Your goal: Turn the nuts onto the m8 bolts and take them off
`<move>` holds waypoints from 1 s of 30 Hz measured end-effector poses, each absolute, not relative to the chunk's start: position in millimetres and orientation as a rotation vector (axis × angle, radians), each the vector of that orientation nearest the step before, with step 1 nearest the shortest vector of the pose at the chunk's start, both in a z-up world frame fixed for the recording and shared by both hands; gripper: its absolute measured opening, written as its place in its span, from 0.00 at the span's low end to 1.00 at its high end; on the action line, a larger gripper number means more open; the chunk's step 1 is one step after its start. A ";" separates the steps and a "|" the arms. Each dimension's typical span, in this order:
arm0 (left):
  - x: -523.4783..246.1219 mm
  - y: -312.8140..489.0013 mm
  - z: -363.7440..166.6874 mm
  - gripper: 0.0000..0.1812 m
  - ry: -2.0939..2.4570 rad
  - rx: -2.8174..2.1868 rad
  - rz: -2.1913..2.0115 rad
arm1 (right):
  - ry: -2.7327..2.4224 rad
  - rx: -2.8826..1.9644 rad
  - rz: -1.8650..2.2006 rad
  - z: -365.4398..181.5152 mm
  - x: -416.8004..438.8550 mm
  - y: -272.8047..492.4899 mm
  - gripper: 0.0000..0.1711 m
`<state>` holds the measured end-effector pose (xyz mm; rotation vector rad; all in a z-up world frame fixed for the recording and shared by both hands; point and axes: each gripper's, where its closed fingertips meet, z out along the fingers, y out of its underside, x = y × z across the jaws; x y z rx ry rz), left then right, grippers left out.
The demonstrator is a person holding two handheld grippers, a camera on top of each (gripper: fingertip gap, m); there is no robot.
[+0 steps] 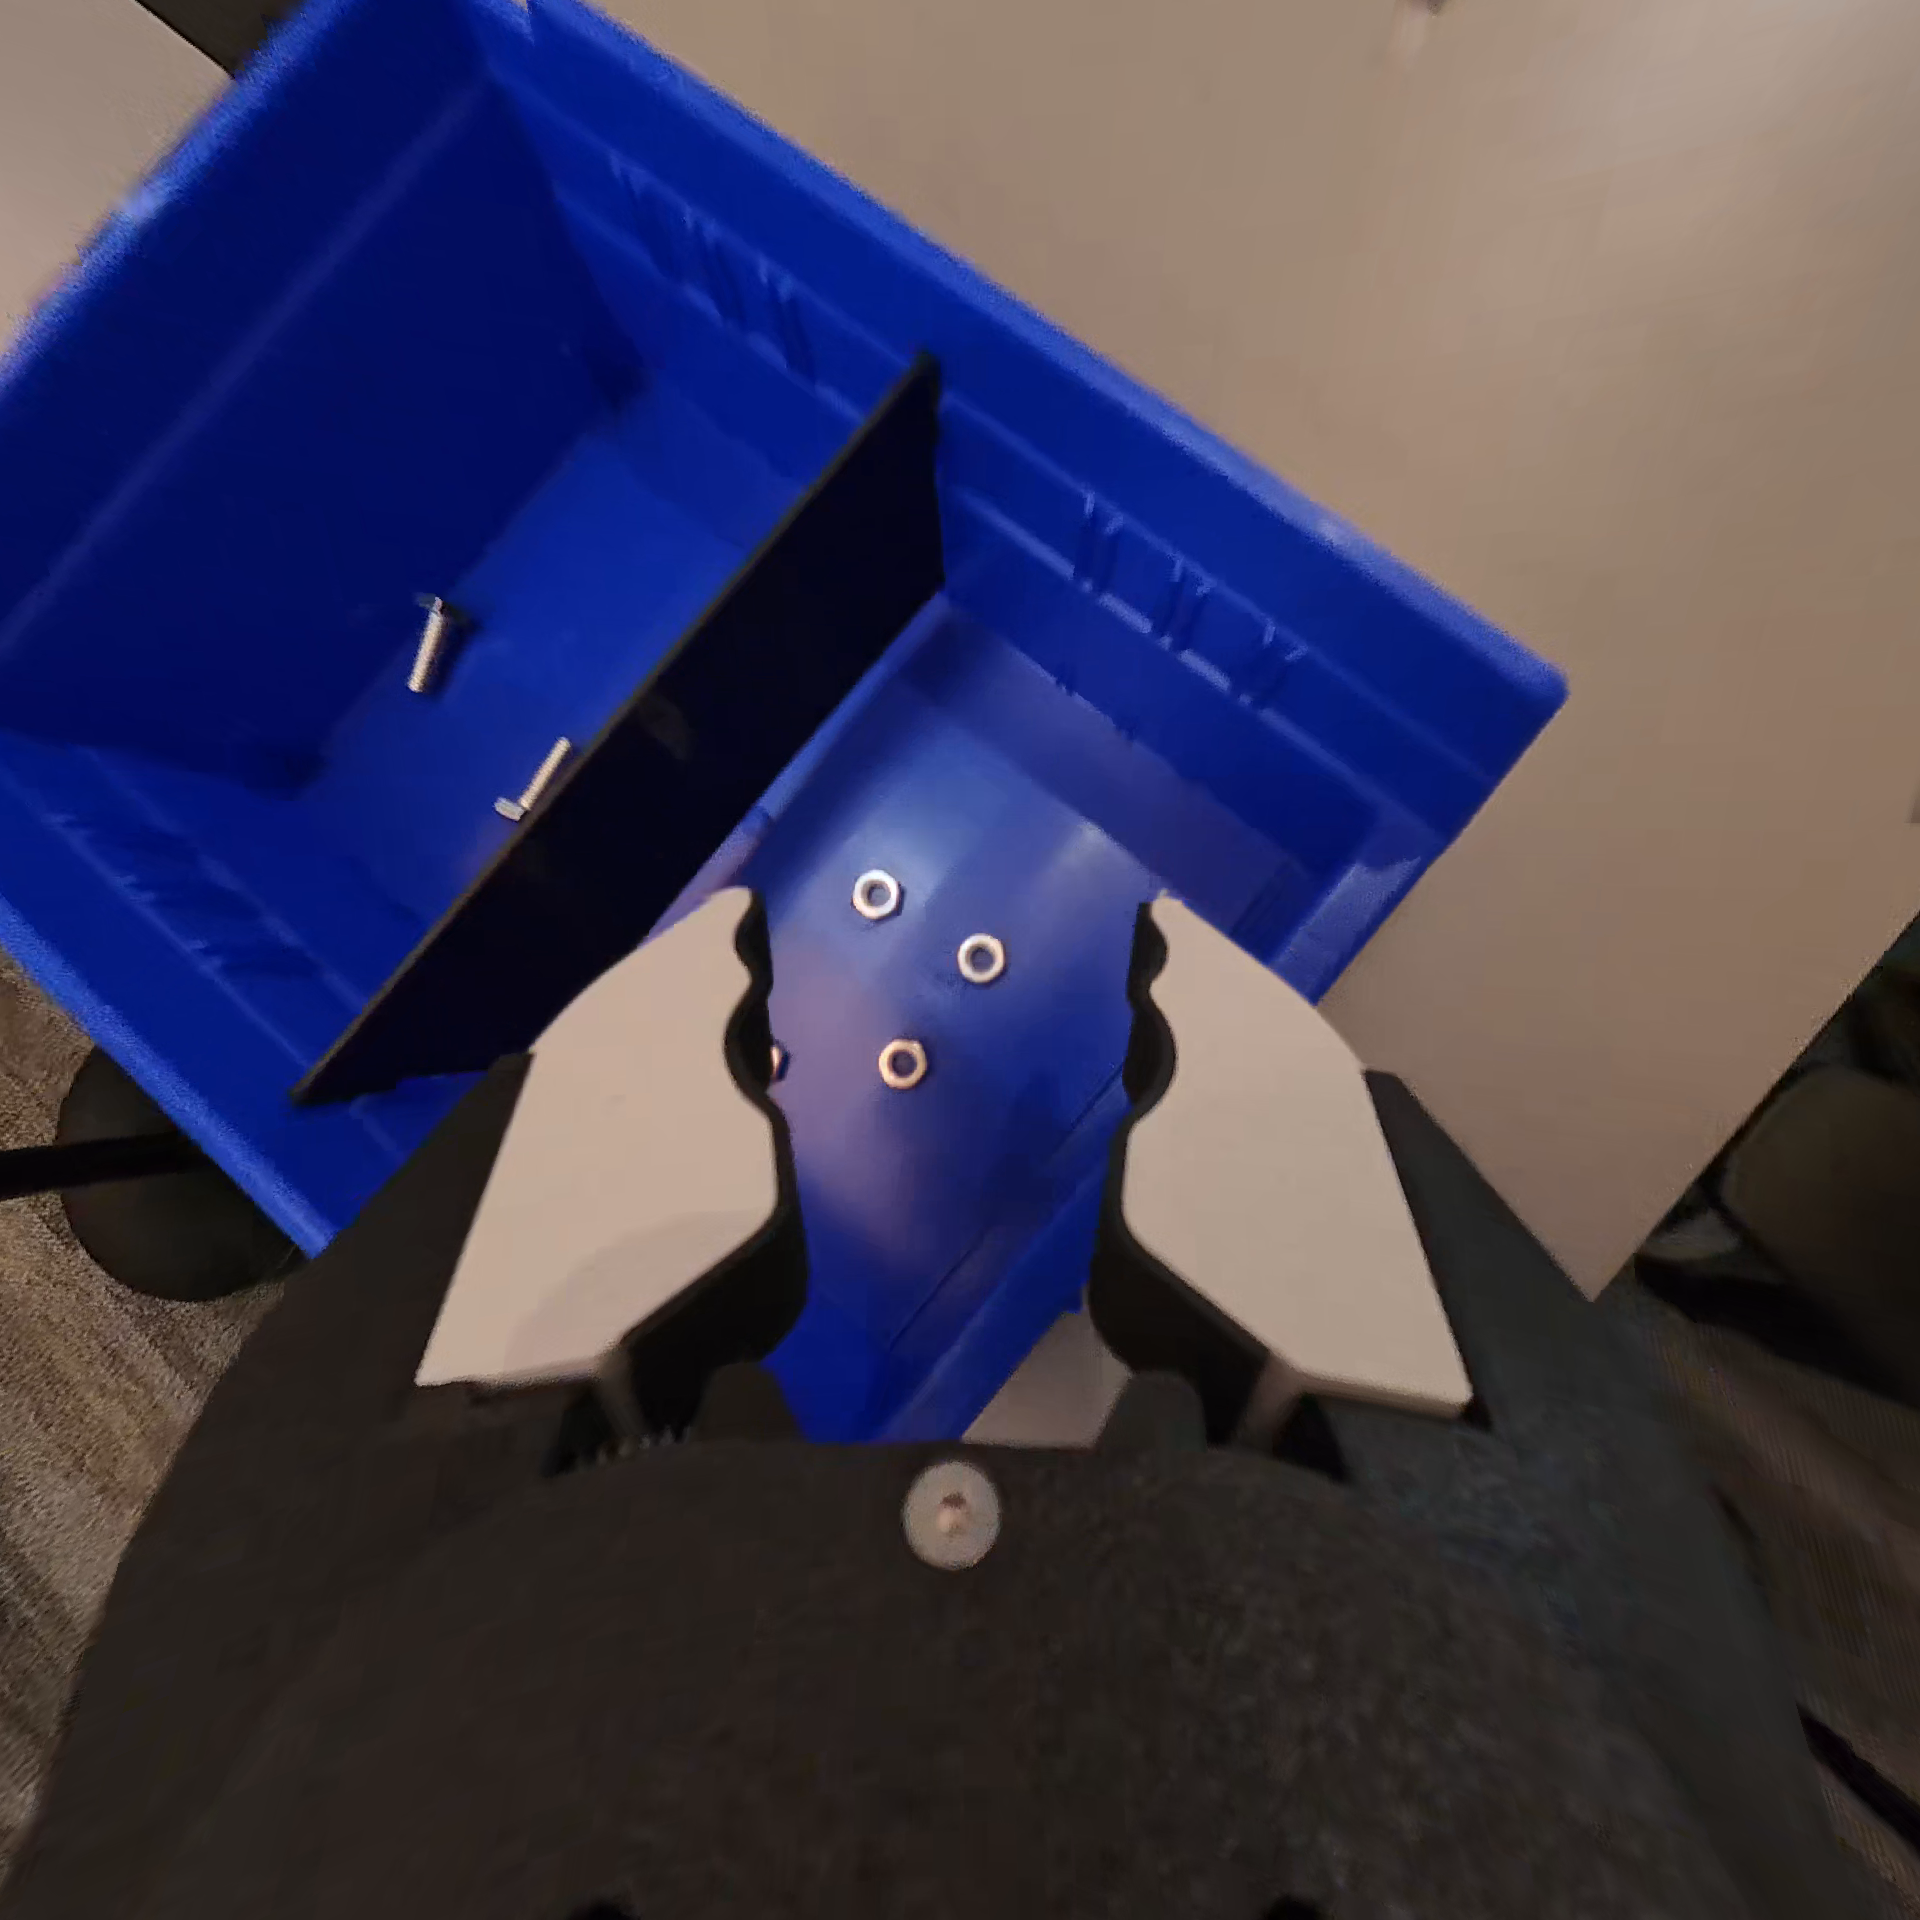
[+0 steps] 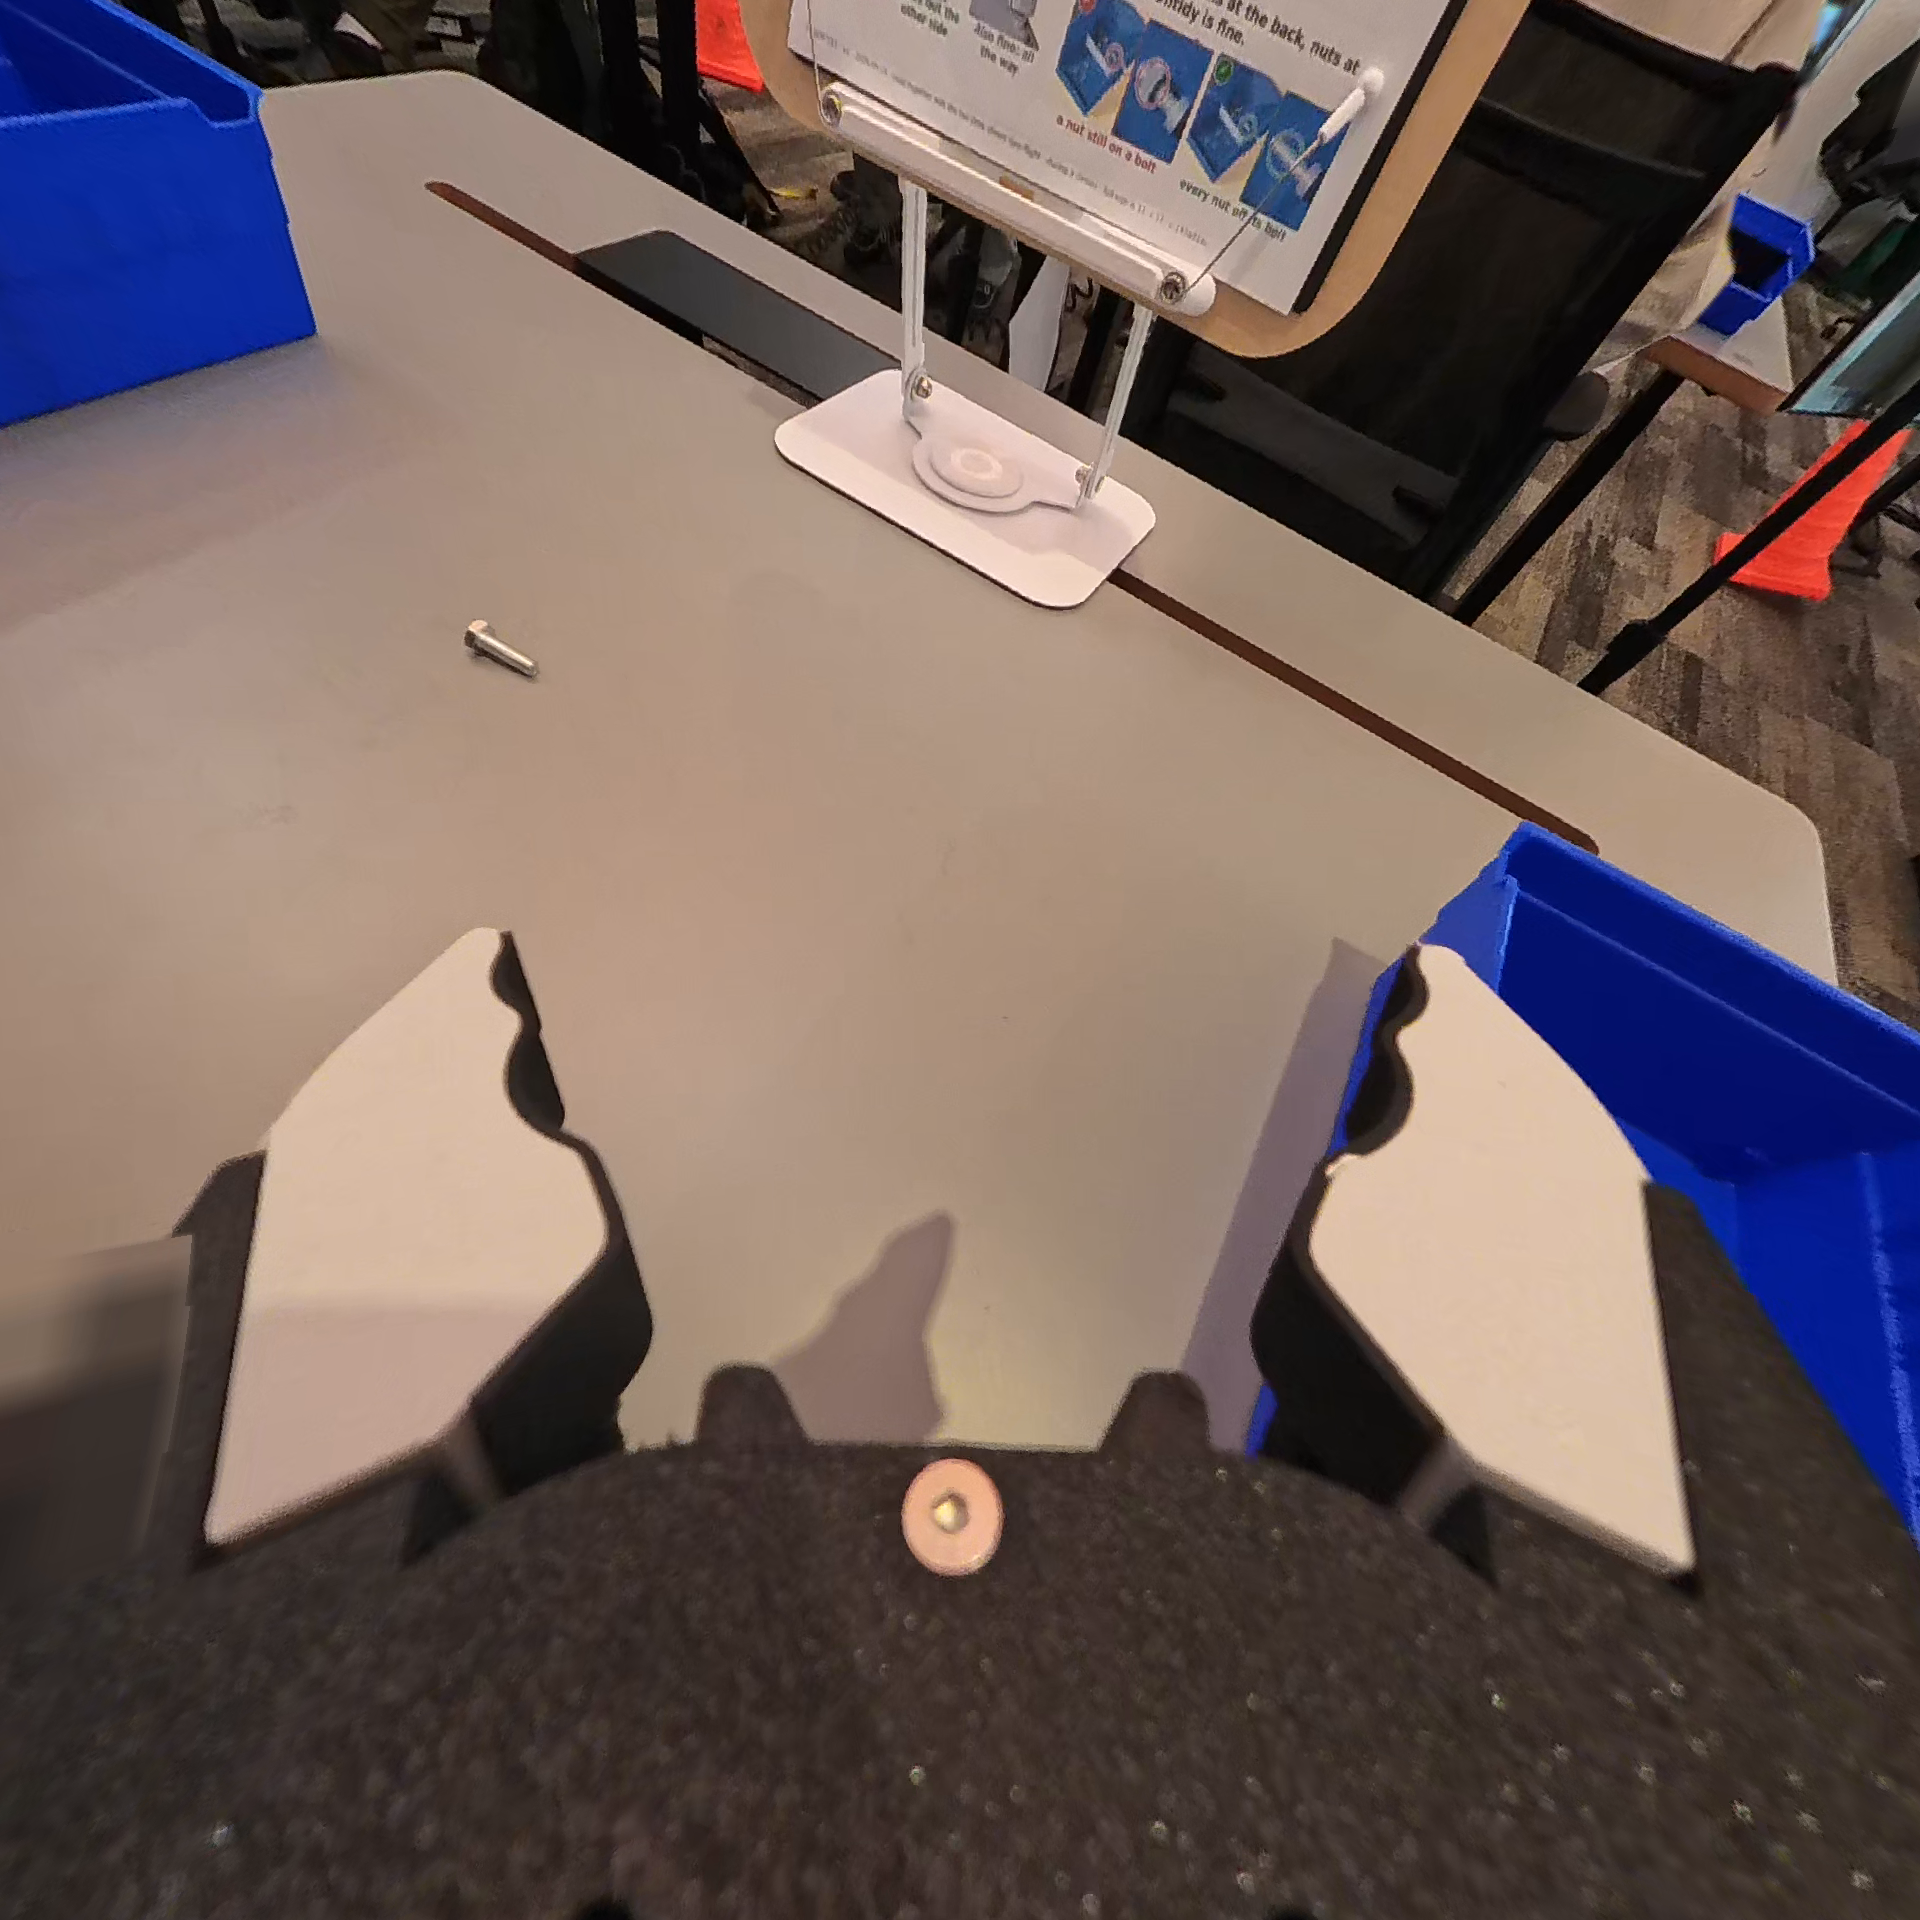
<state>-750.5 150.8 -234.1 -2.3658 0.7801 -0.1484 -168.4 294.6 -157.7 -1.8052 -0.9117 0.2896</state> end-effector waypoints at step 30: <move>-766.2 179.2 -320.0 0.12 0.873 -2.754 0.024 | -0.922 -1.841 0.248 -162.4 -160.0 294.7 0.85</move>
